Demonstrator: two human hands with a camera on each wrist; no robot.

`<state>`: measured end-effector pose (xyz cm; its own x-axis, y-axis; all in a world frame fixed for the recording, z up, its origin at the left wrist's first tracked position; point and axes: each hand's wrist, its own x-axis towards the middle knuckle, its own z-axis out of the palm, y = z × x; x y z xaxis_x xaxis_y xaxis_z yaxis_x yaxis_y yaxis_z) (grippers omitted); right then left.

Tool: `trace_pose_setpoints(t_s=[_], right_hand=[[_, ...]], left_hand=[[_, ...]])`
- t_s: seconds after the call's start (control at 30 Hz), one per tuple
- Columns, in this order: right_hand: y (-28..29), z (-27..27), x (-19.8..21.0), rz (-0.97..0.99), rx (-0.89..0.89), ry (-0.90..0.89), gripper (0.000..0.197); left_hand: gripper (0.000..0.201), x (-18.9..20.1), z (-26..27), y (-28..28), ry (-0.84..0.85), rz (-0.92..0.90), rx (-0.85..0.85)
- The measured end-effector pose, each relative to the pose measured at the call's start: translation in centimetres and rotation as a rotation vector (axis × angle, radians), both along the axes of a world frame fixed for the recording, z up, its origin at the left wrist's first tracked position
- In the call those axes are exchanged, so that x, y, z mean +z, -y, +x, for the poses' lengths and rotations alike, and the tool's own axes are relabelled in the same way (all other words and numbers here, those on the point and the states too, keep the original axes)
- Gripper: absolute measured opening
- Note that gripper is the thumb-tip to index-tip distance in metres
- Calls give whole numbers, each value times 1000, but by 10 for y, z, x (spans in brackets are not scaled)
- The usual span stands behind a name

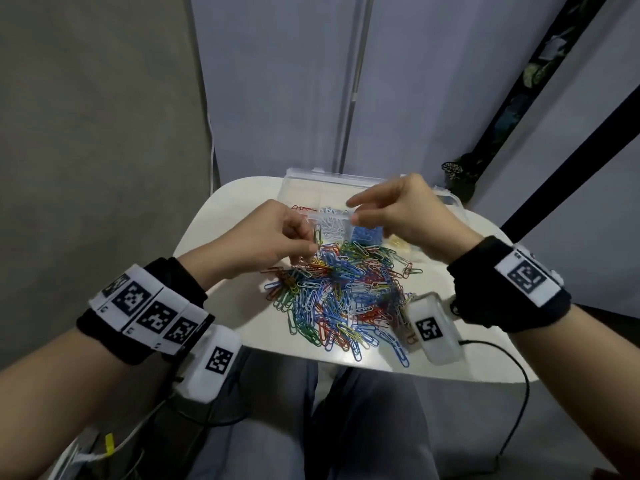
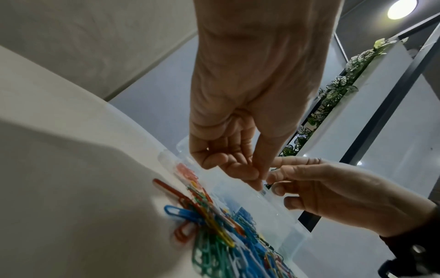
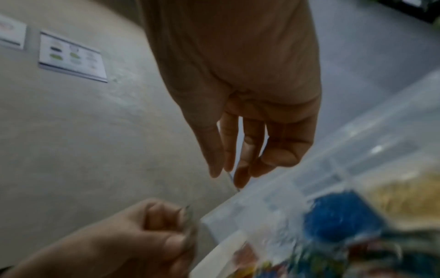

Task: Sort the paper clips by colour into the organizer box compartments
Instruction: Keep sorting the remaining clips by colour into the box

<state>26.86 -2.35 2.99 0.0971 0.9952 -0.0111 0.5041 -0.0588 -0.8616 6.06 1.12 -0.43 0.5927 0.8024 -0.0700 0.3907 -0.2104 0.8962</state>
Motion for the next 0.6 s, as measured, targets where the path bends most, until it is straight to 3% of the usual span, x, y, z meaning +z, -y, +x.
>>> trace_pose_setpoints(t_s=[0.2,0.3,0.37,0.5,0.6], right_hand=[[14,-21,-15,-50,73,-101,14],[16,-9,-10,-20,23,-169,10],[14,10,0,31,-71,-160,7],[5,62,12,122,-334,164,9],[2,84,8,30,-382,386,7]], left_hand=[[9,7,16,8,5,33,-38],[3,8,21,8,9,46,-24],[17,5,19,5,-45,62,-27],[39,-3,11,1,-288,160,-118],[46,-6,7,1,-359,201,-123]])
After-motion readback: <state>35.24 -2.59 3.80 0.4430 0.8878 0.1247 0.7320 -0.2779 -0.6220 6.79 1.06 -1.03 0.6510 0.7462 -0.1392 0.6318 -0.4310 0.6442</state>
